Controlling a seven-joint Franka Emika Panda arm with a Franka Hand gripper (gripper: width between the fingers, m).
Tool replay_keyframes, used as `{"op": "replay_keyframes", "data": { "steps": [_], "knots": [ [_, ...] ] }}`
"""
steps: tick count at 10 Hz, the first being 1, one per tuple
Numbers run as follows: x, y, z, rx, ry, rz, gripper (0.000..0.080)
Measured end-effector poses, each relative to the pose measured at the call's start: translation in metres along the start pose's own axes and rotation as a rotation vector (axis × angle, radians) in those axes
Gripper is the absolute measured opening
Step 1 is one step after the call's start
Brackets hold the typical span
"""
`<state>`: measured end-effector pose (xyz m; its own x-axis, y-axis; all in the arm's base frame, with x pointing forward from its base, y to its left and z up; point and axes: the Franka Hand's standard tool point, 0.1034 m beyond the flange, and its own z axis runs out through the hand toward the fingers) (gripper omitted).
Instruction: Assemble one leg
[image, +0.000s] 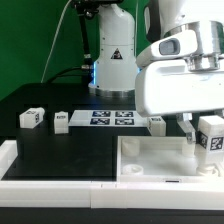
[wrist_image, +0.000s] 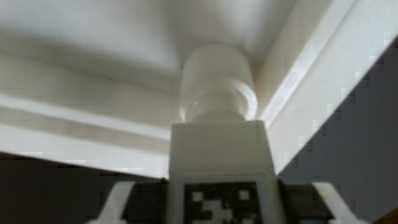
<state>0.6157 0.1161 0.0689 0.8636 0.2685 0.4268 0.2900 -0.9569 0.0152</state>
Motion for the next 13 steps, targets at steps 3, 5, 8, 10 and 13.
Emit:
{"op": "replay_keyframes", "data": {
  "steps": [3, 5, 8, 10, 13],
  "knots": [
    [0.0017, 0.0011, 0.0043, -0.012, 0.040, 0.000, 0.0288],
    [0.0033, 0.0047, 0.0053, -0.019, 0.059, -0.005, 0.0288],
    [0.0041, 0.0049, 0.0044, -0.019, 0.057, -0.005, 0.0288],
    [0.0034, 0.0048, 0.0050, -0.019, 0.056, -0.004, 0.0298],
    [0.0031, 0.0048, 0.0052, -0.018, 0.055, -0.004, 0.0614]
  ]
}}
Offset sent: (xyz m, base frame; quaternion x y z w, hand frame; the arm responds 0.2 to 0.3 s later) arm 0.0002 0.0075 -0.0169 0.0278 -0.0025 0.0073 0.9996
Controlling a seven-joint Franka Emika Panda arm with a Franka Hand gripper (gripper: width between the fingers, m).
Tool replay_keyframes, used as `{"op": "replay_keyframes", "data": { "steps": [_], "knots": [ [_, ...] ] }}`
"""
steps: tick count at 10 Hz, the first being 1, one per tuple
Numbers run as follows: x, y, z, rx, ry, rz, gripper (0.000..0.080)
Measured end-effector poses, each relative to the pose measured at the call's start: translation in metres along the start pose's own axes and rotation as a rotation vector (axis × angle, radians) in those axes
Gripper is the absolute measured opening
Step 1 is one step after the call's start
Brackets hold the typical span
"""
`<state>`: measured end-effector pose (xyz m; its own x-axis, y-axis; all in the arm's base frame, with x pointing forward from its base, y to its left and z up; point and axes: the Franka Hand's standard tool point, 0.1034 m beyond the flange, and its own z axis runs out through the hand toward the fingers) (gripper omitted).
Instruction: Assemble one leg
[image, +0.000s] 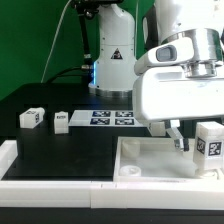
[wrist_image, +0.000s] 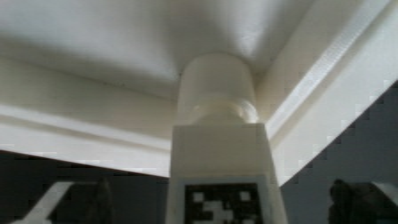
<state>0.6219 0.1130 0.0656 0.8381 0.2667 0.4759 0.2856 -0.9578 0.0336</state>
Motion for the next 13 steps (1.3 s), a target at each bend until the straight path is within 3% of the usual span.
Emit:
{"op": "replay_keyframes", "data": {
  "steps": [3, 6, 7, 8, 11, 13],
  "knots": [
    [0.000, 0.000, 0.000, 0.000, 0.000, 0.000, 0.0647],
    [0.020, 0.002, -0.025, 0.016, -0.039, 0.000, 0.0649],
    [0.023, 0.003, -0.028, 0.029, -0.079, 0.002, 0.0649],
    [0.024, 0.003, -0.028, 0.025, -0.067, 0.002, 0.0649],
    [0.017, -0.009, -0.028, 0.087, -0.276, 0.031, 0.0649],
    [0.014, -0.008, -0.027, 0.102, -0.498, 0.065, 0.0649]
  ]
}}
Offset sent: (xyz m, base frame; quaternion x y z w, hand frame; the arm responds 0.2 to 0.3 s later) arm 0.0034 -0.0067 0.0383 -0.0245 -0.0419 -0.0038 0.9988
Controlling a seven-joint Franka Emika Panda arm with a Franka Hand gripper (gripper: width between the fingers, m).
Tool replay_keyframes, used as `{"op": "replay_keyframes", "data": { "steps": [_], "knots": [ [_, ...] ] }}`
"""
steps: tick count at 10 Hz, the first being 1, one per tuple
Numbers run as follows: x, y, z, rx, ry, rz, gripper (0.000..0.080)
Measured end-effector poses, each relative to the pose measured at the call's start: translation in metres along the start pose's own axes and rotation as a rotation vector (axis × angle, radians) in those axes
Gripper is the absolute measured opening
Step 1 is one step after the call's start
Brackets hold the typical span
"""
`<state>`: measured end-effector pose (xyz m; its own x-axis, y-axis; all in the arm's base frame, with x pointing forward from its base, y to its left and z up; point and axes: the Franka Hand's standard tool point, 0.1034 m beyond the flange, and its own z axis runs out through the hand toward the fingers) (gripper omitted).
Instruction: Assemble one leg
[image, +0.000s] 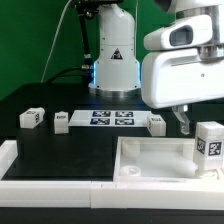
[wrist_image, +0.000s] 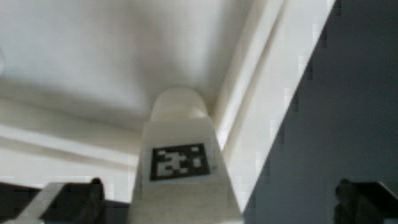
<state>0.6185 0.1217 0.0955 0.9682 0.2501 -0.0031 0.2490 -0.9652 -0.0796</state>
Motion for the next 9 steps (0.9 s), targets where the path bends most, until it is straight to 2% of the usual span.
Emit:
{"op": "replay_keyframes", "data": {
  "steps": [1, 2, 5, 6, 8, 9],
  "knots": [
    [0.003, 0.000, 0.000, 0.009, -0.086, -0.007, 0.0649],
    [0.011, 0.001, 0.001, 0.013, -0.106, -0.009, 0.0649],
    [0.024, 0.007, -0.001, 0.002, -0.034, -0.006, 0.0649],
    [0.023, 0.008, 0.002, 0.001, -0.025, -0.018, 0.0649],
    [0.022, 0.008, 0.006, -0.001, -0.016, -0.023, 0.0394],
    [0.022, 0.008, 0.006, -0.001, -0.017, -0.023, 0.0394]
  ]
}}
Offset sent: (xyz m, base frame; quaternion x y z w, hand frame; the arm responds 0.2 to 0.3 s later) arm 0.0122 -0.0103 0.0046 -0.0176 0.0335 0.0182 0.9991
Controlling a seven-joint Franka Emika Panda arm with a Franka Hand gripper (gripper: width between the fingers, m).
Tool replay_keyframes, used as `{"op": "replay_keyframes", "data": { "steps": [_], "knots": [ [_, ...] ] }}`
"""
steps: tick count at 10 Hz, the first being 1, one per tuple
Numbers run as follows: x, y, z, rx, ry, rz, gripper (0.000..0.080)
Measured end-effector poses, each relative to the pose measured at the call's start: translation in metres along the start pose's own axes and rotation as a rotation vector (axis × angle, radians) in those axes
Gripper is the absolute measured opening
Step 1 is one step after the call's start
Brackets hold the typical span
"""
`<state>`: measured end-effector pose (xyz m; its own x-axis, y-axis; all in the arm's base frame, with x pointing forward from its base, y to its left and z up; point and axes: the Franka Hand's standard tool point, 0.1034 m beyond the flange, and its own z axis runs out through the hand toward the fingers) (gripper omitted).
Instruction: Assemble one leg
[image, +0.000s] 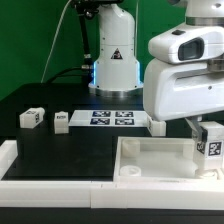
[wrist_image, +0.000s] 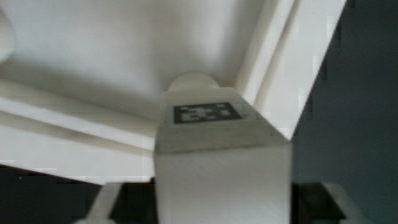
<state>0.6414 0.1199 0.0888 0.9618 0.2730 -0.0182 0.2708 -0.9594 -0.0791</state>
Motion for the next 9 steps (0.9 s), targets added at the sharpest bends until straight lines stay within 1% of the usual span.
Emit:
{"op": "replay_keyframes", "data": {
  "steps": [1, 4, 5, 6, 9],
  "knots": [
    [0.0000, 0.0001, 0.0002, 0.000, 0.000, 0.000, 0.0292],
    [-0.0001, -0.0002, 0.0005, 0.002, 0.000, 0.025, 0.0292],
    [0.0001, -0.0001, 0.0009, 0.005, 0.002, 0.088, 0.0292],
    [0.0017, 0.0026, 0.0017, 0.015, 0.022, 0.286, 0.0292],
    [0.0019, 0.0087, 0.0032, 0.017, 0.063, 0.751, 0.0292]
  ]
}}
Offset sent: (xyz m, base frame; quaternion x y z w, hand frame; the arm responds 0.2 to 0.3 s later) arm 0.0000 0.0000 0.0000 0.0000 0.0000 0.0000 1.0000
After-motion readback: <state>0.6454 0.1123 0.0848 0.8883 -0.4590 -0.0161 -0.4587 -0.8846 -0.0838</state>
